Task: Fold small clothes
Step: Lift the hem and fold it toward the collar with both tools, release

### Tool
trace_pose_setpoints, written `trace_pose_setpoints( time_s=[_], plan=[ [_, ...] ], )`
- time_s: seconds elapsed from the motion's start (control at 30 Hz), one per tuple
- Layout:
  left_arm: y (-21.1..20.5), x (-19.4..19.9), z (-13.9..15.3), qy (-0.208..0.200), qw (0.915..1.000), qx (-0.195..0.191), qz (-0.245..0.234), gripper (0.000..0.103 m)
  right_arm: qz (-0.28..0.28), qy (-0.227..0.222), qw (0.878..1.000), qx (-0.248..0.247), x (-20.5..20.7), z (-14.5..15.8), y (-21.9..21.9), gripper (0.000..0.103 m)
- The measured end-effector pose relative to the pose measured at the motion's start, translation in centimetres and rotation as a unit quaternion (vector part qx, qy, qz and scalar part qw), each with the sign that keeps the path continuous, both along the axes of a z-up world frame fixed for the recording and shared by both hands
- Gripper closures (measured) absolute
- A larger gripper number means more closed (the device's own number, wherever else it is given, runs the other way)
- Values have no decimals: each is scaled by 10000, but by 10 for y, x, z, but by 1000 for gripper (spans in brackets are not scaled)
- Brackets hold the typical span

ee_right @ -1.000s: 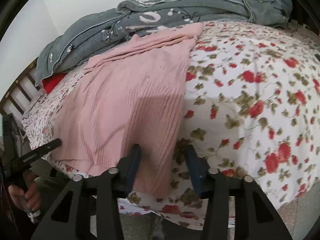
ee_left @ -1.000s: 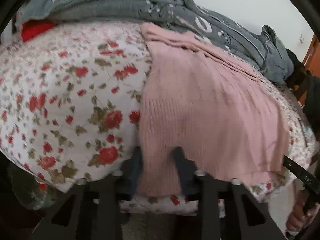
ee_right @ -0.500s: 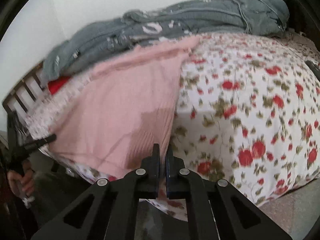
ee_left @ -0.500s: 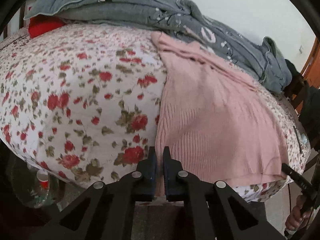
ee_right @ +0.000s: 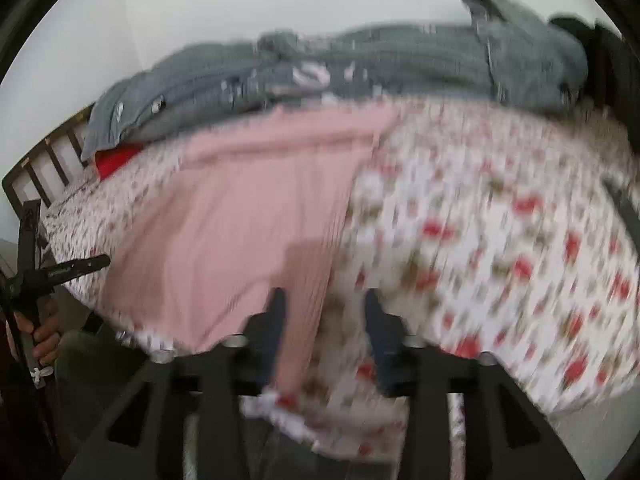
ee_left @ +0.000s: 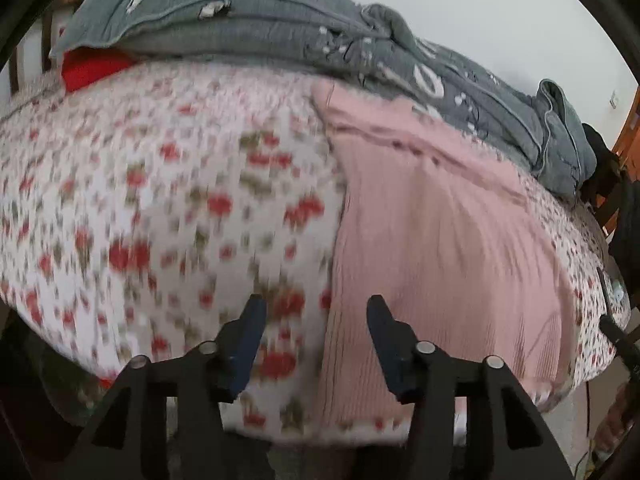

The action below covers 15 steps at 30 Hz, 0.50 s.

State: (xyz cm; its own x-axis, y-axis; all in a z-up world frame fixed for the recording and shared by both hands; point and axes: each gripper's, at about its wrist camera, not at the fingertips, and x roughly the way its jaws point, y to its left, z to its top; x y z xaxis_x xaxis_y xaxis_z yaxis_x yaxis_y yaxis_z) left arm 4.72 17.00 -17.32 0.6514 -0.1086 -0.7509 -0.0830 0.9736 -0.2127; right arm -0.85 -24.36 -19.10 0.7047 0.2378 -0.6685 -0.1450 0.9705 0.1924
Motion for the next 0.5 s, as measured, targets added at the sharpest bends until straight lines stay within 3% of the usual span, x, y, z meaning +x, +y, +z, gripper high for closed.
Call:
trace_pose_setpoints(
  time_s=[0.2,0.4,0.5],
  plan=[
    [-7,67,30,-231,9997,37,-83,51,-70,-405,9990,-157,70,30,-8,55],
    [-17,134,44,-321,9990,274,-112,51,-540,-223,9982,-126,156,34,-10,55],
    [-19,166,42,-308,9990,317,-102,51,-687,-109,9975,118,196,31,-13,55]
  ],
)
